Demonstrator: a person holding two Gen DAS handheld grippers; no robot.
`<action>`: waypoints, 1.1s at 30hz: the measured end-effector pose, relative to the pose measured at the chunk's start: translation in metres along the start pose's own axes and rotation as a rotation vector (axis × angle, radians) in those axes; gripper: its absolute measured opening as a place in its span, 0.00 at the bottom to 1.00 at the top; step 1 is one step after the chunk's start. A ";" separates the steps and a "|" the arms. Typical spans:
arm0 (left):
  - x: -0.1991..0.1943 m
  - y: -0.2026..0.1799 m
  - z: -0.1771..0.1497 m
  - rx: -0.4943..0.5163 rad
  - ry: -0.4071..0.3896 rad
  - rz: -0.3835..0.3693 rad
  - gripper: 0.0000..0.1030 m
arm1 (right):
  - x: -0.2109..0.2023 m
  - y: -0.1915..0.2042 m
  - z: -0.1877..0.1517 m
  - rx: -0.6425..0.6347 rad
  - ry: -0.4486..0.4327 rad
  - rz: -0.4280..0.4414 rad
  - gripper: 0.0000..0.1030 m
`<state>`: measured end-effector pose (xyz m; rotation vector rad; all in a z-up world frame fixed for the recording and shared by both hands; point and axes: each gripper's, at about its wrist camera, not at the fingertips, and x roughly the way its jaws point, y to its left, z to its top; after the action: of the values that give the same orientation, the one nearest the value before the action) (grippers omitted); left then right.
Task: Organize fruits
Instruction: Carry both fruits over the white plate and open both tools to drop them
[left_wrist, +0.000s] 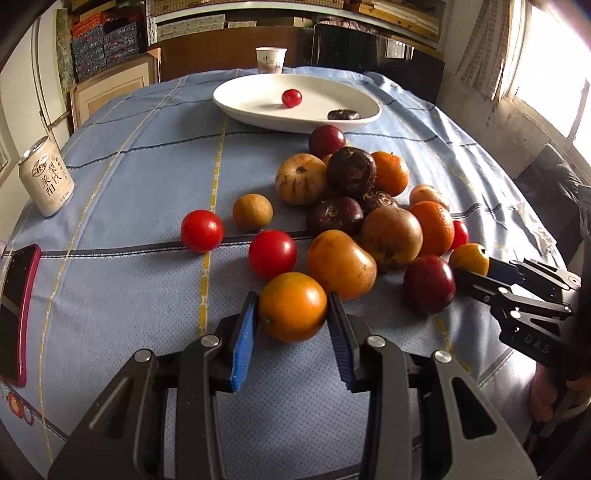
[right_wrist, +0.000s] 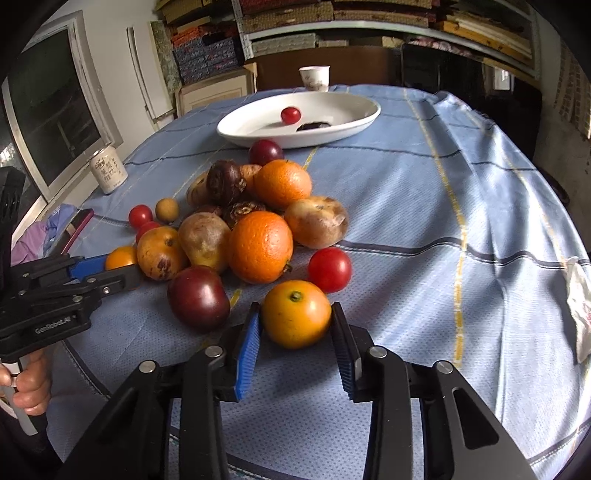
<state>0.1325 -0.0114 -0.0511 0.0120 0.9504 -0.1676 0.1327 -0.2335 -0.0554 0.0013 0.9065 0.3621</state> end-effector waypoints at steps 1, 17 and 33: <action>0.000 0.001 0.000 -0.004 0.002 -0.003 0.36 | 0.000 0.000 0.000 0.000 0.000 0.000 0.37; -0.044 0.015 0.066 0.006 -0.142 -0.100 0.35 | -0.043 0.010 0.068 -0.077 -0.116 0.102 0.37; 0.094 0.035 0.214 -0.061 -0.044 0.009 0.35 | 0.096 -0.051 0.198 0.168 -0.115 0.084 0.37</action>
<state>0.3644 -0.0079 -0.0051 -0.0439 0.9110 -0.1298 0.3542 -0.2224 -0.0144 0.2132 0.8219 0.3594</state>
